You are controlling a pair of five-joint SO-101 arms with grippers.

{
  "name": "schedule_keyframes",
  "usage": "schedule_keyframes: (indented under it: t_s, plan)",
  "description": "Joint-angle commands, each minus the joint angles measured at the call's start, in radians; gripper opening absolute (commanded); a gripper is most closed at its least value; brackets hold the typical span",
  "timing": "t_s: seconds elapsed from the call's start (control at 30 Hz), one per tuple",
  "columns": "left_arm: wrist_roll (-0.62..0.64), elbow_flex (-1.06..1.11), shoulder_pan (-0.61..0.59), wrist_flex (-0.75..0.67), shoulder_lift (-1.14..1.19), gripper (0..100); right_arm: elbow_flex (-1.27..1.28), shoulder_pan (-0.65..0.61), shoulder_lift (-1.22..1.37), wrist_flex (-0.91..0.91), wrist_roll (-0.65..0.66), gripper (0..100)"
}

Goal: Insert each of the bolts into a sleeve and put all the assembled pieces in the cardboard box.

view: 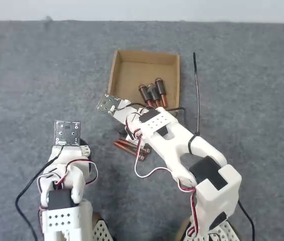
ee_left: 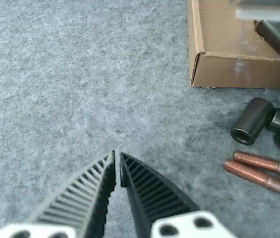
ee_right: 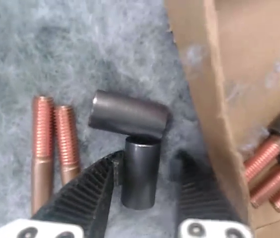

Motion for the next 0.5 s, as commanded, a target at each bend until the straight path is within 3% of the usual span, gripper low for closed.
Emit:
schedule_keyframes:
  t_s: [0.0, 0.27, 0.47]
  plan:
    - [-0.006, -0.012, 0.005, -0.005, -0.005, 1, -0.035, 0.013, 0.015, -0.004, 0.006, 2.9]
    - [-0.006, -0.012, 0.003, -0.005, -0.005, 1, -0.009, 0.07, -0.03, -0.001, -0.115, 0.6]
    - [-0.006, -0.012, 0.002, -0.005, 0.0, 1, 0.098, 0.177, -0.288, -0.004, -0.318, 0.6]
